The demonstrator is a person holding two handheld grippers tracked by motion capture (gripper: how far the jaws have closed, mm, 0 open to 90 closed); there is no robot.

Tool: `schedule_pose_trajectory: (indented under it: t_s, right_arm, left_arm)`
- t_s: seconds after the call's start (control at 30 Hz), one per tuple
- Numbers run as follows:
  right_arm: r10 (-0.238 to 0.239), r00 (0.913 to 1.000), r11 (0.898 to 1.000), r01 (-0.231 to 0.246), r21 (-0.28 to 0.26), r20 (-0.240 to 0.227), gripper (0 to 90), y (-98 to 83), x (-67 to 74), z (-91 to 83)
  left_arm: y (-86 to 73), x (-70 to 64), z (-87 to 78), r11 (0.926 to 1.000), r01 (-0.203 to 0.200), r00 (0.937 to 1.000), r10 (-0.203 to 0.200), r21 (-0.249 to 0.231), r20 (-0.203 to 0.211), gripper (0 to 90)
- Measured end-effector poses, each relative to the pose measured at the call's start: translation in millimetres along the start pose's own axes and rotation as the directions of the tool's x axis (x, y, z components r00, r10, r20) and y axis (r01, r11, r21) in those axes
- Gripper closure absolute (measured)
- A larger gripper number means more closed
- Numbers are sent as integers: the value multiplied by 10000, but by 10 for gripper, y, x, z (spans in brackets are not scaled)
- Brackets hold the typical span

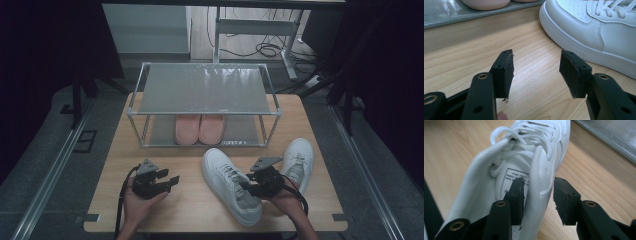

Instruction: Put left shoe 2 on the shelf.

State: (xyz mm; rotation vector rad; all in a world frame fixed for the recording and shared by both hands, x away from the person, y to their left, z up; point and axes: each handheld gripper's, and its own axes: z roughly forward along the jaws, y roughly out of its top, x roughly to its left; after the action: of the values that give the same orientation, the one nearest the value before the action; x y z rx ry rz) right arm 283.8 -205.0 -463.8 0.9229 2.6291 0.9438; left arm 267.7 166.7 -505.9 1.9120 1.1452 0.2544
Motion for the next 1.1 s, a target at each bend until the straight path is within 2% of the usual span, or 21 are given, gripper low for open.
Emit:
schedule_pose_trajectory:
  t_s: [0.13, 0.53, 1.1]
  right_arm:
    - [98, 10000, 9999, -97, 90, -12, 670, 20, 3, 46]
    - [477, 9986, 9988, -480, 114, 229, 727, 9, 24, 70]
    - [1133, 9935, 9929, -1128, -376, 140, 790, -35, 2, 65]
  left_arm:
    - [-1, -2, 2, 10000, 5, 10000, -5, 18, -17, 456]
    - [-2, -15, 11, 10000, -45, 10000, 45, 37, 37, 456]
    - [1, -4, -5, 10000, 1, 10000, -1, -43, 39, 458]
